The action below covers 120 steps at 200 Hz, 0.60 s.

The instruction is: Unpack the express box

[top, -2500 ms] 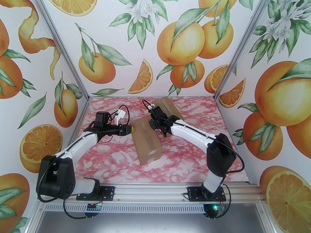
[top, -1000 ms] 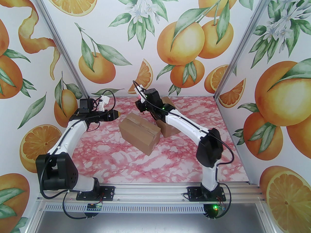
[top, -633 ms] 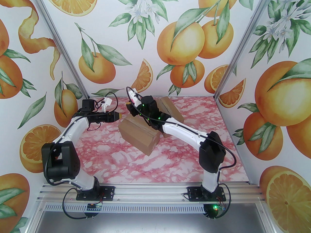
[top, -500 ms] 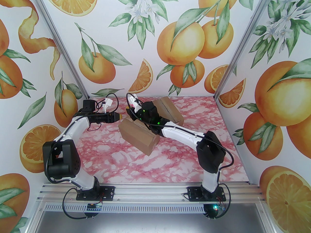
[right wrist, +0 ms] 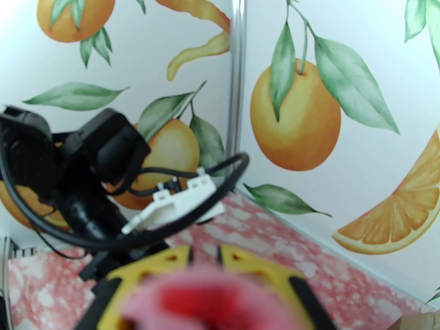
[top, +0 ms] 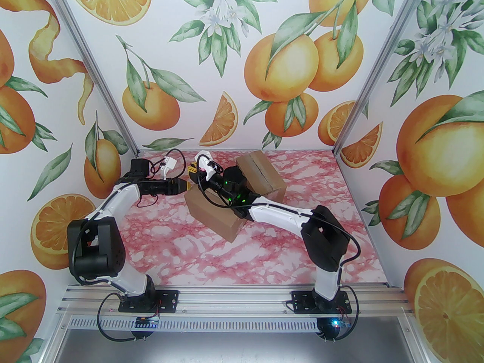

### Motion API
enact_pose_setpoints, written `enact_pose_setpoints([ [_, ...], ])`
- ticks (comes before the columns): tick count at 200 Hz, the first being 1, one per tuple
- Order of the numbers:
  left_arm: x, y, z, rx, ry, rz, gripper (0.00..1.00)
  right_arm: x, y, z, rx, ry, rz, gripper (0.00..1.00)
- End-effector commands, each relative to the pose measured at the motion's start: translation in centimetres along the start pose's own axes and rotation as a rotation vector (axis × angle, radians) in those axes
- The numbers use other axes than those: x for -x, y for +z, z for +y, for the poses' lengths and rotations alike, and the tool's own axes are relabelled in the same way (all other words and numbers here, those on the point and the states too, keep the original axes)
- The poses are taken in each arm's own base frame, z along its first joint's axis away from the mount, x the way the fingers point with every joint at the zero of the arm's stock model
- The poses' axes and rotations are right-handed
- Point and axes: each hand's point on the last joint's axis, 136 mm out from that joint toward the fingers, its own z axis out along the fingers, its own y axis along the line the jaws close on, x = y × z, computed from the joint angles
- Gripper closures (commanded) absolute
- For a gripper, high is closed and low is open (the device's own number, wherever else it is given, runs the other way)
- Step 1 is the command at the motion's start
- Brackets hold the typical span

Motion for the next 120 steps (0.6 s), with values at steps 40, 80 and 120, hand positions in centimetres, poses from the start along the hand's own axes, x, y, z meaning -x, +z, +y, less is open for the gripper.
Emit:
enact_pose_setpoints([
  [40, -0.5, 0.8, -0.5, -0.035, 0.008, 0.007, 0.39, -1.3, 0.8, 1.0, 0.046, -0.036, -0.024, 1.0],
  [80, -0.7, 0.9, -0.6, -0.043, -0.007, 0.013, 0.39, -2.3, 0.9, 1.2, 0.045, -0.053, -0.008, 1.0],
  [120, -1.5, 1.1, 0.0, -0.02, -0.03, 0.033, 0.39, -3.1, 1.0, 1.0, 0.034, -0.089, -0.003, 1.0],
])
